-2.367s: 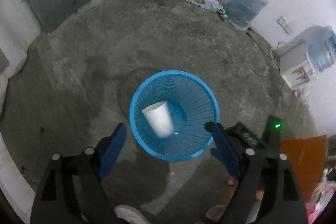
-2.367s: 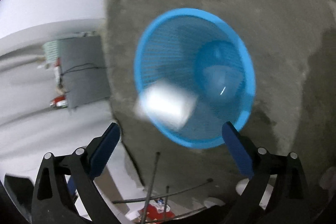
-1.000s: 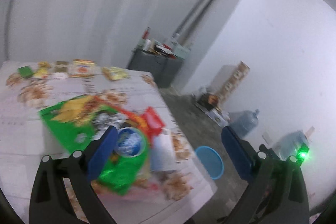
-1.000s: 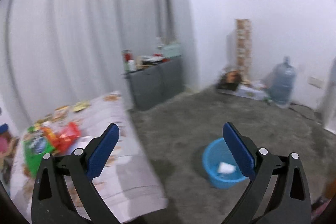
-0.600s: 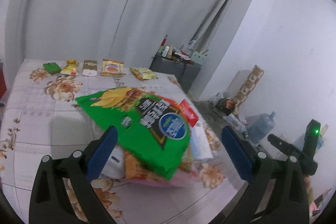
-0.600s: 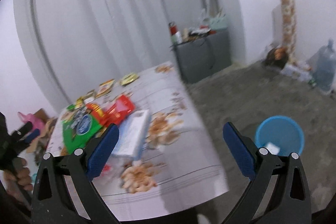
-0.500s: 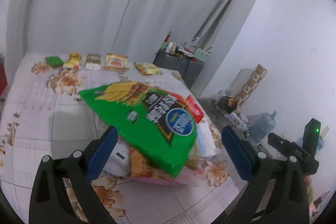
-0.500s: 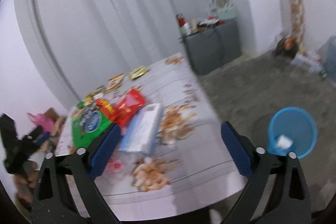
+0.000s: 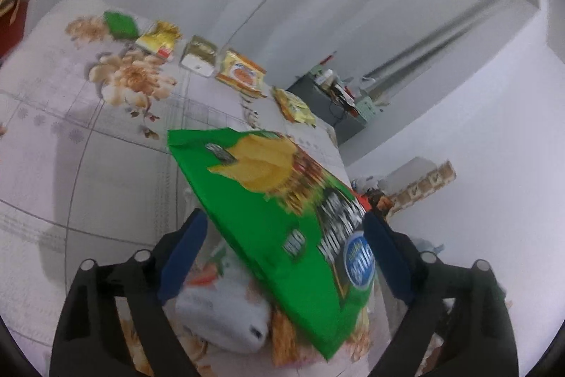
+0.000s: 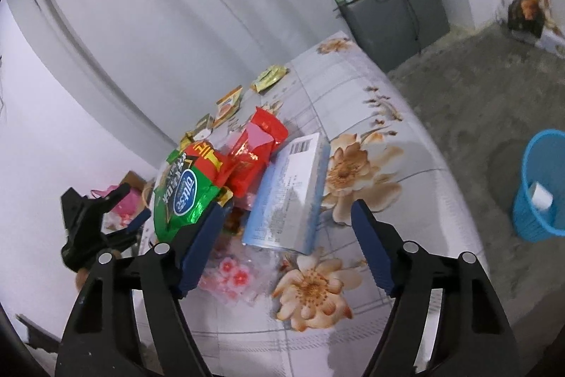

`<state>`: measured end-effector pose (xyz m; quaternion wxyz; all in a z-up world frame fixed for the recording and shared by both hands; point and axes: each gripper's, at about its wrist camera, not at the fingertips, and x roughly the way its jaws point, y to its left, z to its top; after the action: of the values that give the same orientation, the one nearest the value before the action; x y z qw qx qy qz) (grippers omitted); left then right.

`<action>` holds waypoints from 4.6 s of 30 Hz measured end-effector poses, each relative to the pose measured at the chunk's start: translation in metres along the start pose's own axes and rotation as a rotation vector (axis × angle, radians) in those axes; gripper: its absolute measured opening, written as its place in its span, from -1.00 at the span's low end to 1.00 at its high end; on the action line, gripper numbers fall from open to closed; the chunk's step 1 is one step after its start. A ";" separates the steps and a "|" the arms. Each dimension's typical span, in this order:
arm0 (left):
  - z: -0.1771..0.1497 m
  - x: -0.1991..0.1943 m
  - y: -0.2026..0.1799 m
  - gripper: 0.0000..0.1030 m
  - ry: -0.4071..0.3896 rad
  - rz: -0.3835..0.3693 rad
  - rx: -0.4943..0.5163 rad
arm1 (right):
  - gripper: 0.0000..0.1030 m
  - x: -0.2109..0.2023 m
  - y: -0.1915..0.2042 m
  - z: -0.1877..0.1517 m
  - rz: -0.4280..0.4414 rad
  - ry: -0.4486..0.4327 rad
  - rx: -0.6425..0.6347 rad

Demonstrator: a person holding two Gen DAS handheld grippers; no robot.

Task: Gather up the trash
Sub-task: 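Grasp the green snack wrapper with the left tool while the right tool grasps a red wrapper, then carry both wrappers to the blue wastebasket and open both tools over it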

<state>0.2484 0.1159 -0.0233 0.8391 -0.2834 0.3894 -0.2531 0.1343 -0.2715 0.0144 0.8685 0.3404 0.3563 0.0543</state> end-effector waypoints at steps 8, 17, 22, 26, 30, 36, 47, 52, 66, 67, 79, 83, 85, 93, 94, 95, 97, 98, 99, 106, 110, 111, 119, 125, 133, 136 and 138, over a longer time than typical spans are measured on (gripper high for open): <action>0.009 0.024 0.037 0.29 0.036 -0.031 -0.173 | 0.29 0.012 -0.005 -0.003 0.009 0.047 0.046; 0.002 0.028 0.046 -0.22 0.062 -0.172 -0.268 | 0.19 0.023 -0.008 0.000 0.021 0.069 0.084; 0.002 0.022 0.043 -0.68 0.046 -0.225 -0.257 | 0.13 0.026 -0.006 -0.001 0.022 0.076 0.085; 0.002 0.018 0.043 -0.84 0.031 -0.303 -0.274 | 0.10 0.026 -0.006 -0.001 0.023 0.077 0.088; 0.003 0.010 0.041 -0.94 0.013 -0.407 -0.297 | 0.09 0.026 -0.006 -0.002 0.023 0.078 0.084; 0.008 -0.007 0.041 -0.96 -0.048 -0.533 -0.334 | 0.06 0.028 -0.001 -0.001 0.038 0.083 0.080; 0.015 -0.042 0.060 -0.96 -0.165 -0.559 -0.384 | 0.06 0.047 0.033 0.023 0.027 0.087 -0.078; 0.013 -0.044 0.064 -0.96 -0.154 -0.534 -0.391 | 0.06 0.078 0.043 0.051 0.003 0.112 -0.146; 0.008 -0.041 0.070 -0.96 -0.127 -0.535 -0.410 | 0.57 0.172 -0.002 0.120 0.073 0.309 -0.055; 0.008 -0.040 0.070 -0.96 -0.125 -0.534 -0.411 | 0.57 0.177 -0.004 0.121 0.083 0.328 -0.044; 0.007 -0.035 0.070 -0.96 -0.118 -0.539 -0.417 | -0.21 0.216 -0.024 0.118 0.192 0.445 0.071; 0.007 -0.035 0.071 -0.96 -0.117 -0.539 -0.418 | -0.47 0.215 -0.026 0.116 0.226 0.458 0.088; 0.007 -0.035 0.071 -0.96 -0.118 -0.539 -0.418 | -0.63 0.212 -0.027 0.117 0.248 0.456 0.100; 0.007 -0.035 0.071 -0.96 -0.117 -0.541 -0.418 | -0.28 0.203 -0.029 0.119 0.326 0.442 0.147; 0.007 -0.035 0.071 -0.96 -0.118 -0.541 -0.418 | -0.28 0.204 -0.028 0.118 0.335 0.449 0.149; 0.007 -0.035 0.071 -0.96 -0.118 -0.542 -0.419 | -0.27 0.204 -0.028 0.118 0.341 0.453 0.153; 0.007 -0.035 0.071 -0.96 -0.118 -0.542 -0.419 | -0.28 0.203 -0.027 0.117 0.347 0.461 0.145; 0.007 -0.035 0.071 -0.96 -0.119 -0.542 -0.421 | -0.32 0.203 -0.026 0.116 0.348 0.462 0.141; 0.007 -0.035 0.072 -0.96 -0.119 -0.543 -0.423 | -0.48 0.203 -0.025 0.116 0.347 0.464 0.139; 0.008 -0.039 0.070 -0.96 -0.127 -0.549 -0.412 | -0.96 0.191 -0.012 0.114 0.315 0.461 0.111; 0.011 -0.049 0.063 -0.96 -0.147 -0.565 -0.397 | -0.97 0.172 0.000 0.120 0.317 0.410 0.079; 0.012 -0.051 0.061 -0.96 -0.151 -0.571 -0.393 | -0.97 0.166 0.002 0.122 0.323 0.394 0.080; 0.020 -0.077 0.013 -0.96 -0.163 -0.622 -0.283 | -0.97 0.099 -0.006 0.126 0.383 0.242 0.126; 0.018 -0.072 -0.055 -0.96 -0.099 -0.642 -0.140 | -0.97 0.025 -0.042 0.115 0.320 0.100 0.157; -0.014 -0.005 -0.171 -0.96 0.096 -0.653 0.039 | -0.97 -0.085 -0.131 0.073 0.027 -0.119 0.288; -0.033 0.027 -0.224 -0.96 0.151 -0.612 0.146 | -0.97 -0.120 -0.161 0.057 -0.111 -0.197 0.327; -0.049 0.050 -0.264 -0.96 0.183 -0.586 0.227 | -0.97 -0.137 -0.183 0.047 -0.205 -0.238 0.365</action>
<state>0.1835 -0.1176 0.1027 0.7183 -0.2639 0.3344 -0.5501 0.0364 -0.4830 0.0029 0.8294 0.4577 0.2881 -0.1400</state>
